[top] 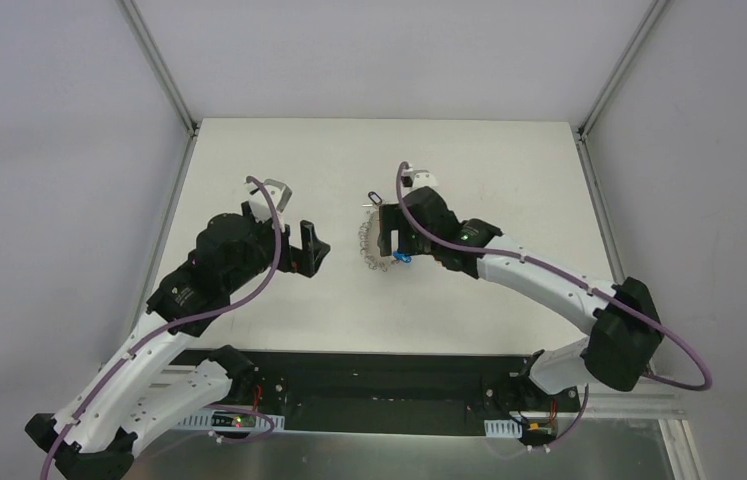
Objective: Put the keys on the keyring
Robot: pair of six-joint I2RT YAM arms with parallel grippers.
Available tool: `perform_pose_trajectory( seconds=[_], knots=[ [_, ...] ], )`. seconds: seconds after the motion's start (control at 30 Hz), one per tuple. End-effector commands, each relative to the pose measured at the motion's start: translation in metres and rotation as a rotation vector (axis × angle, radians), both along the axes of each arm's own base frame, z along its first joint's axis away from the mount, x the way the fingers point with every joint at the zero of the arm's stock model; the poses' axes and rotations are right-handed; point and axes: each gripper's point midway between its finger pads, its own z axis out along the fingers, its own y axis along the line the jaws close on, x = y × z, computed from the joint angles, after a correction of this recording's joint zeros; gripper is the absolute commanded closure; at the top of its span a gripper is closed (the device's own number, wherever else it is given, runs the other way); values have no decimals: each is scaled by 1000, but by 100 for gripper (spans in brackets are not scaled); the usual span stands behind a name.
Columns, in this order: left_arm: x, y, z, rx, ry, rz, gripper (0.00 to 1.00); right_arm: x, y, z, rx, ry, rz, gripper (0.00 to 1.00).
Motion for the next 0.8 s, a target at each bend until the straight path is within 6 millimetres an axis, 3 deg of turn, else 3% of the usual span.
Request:
perform_pose_trajectory(
  seconds=[0.0,0.27,0.47,0.77],
  knots=[
    [-2,7,4,-5,-24,16,1,5,16,-23,-15,14,-59,19],
    [-5,8,11,-32,-38,15,1,-7,37,-78,-119,80,-65,34],
    [-7,11,14,-41,-51,19,1,-18,39,-101,-189,107,-44,47],
    [-10,5,13,-56,-35,-15,1,-26,33,-131,-262,104,-73,56]
  ],
)
